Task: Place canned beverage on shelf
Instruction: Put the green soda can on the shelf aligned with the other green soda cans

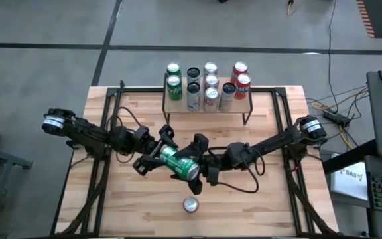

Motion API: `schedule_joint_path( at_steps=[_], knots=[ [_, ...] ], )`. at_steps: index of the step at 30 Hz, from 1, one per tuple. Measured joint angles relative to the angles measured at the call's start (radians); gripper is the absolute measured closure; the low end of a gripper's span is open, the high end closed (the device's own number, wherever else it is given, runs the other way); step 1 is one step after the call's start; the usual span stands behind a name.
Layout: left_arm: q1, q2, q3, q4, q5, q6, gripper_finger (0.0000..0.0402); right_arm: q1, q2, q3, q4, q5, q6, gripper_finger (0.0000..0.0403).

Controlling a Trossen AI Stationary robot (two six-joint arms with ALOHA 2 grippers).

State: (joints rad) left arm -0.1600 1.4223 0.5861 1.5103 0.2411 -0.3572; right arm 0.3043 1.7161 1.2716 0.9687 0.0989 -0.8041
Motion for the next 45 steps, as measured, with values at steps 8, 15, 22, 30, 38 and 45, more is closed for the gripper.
schedule_joint_path(
  at_steps=[8,15,22,30,38,45],
  knots=[
    [0.001,-0.003,0.000,0.016,-0.003,-0.016,0.0054,0.000,0.000,-0.002,-0.020,0.019,0.031,0.0116],
    [0.024,-0.050,-0.051,0.003,0.022,0.033,0.0015,0.014,-0.068,0.040,-0.217,0.179,0.133,0.0116],
    [0.089,-0.182,-0.120,-0.158,0.033,0.112,0.0026,0.003,-0.119,0.200,-0.770,0.381,0.422,0.0116],
    [0.099,-0.278,-0.099,-0.660,-0.084,0.321,0.0029,-0.048,-0.118,0.304,-1.221,0.393,0.665,0.0116],
    [0.094,-0.201,-0.090,-0.722,-0.197,0.399,0.0029,-0.098,-0.113,0.278,-1.293,0.399,0.799,0.0116],
    [0.095,-0.120,-0.091,-0.614,-0.312,0.447,0.0029,-0.099,-0.112,0.276,-1.261,0.385,0.830,0.0116]
  ],
)
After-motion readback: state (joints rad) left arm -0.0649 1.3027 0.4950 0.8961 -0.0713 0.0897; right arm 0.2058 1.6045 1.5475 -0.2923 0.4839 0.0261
